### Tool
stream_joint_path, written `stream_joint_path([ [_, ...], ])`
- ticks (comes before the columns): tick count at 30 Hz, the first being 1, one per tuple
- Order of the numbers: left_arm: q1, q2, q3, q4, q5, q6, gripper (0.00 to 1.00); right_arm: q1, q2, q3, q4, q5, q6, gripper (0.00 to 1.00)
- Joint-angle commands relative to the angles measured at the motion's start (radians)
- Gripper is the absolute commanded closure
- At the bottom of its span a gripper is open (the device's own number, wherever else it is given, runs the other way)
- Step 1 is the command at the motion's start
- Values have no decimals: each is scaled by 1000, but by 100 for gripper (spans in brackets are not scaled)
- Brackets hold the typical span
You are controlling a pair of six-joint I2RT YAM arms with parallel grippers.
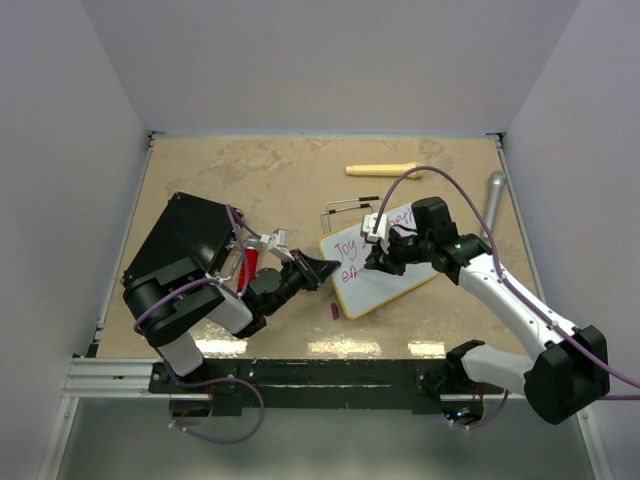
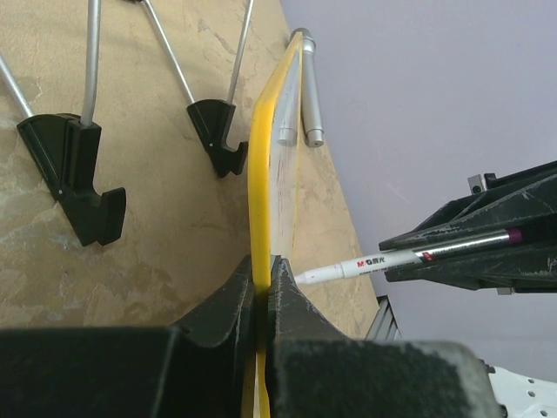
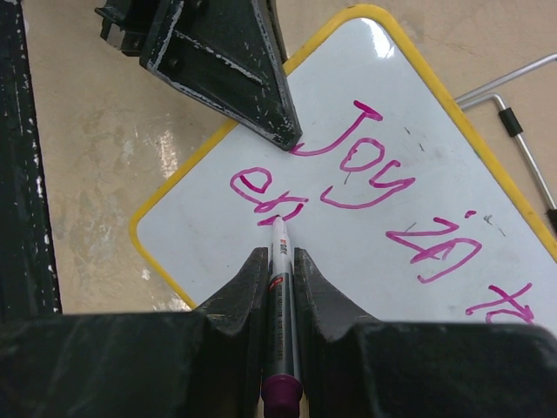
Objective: Write a sentence on the whiteboard
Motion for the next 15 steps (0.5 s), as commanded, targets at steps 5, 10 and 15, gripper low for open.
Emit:
stream_joint_path([
  [5,-2,-23,1,40,0,79,100,-9,-8,18,123,111,61,100],
  [10,-3,-31,-7,43,-5,77,100,-18,-14,13,121,124,71,100],
  [15,-2,-31,-5,38,-3,79,100,-24,-14,16,67,115,13,100],
])
